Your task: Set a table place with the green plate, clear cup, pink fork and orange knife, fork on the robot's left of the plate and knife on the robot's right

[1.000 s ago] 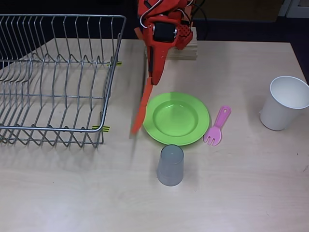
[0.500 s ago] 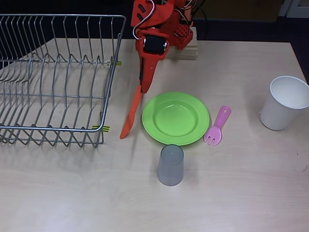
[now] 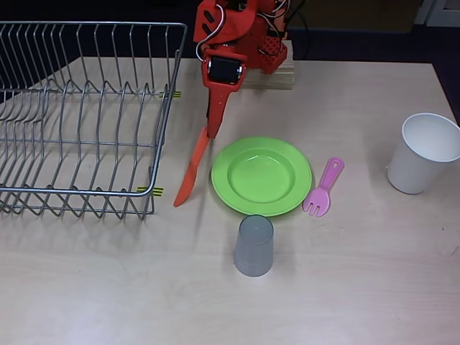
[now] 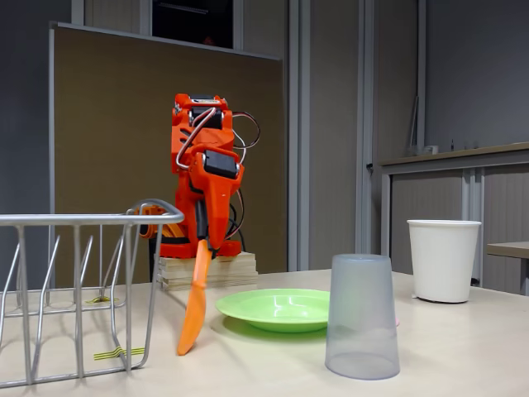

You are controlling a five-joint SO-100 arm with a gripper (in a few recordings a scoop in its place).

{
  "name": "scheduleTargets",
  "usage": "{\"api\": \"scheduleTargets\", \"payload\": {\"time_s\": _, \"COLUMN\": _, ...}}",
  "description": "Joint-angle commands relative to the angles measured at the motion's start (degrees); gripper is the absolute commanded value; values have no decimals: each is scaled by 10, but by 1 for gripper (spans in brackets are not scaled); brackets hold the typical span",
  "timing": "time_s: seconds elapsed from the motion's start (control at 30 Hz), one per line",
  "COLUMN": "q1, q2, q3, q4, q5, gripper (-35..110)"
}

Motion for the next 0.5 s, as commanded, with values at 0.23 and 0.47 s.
{"api": "scheduleTargets", "payload": {"time_s": 0.23, "q1": -13, "q2": 47, "q3": 9, "q4": 48, "q5": 38, "gripper": 18}}
{"api": "scheduleTargets", "payload": {"time_s": 0.47, "q1": -40, "q2": 83, "q3": 9, "q4": 73, "q5": 60, "gripper": 18}}
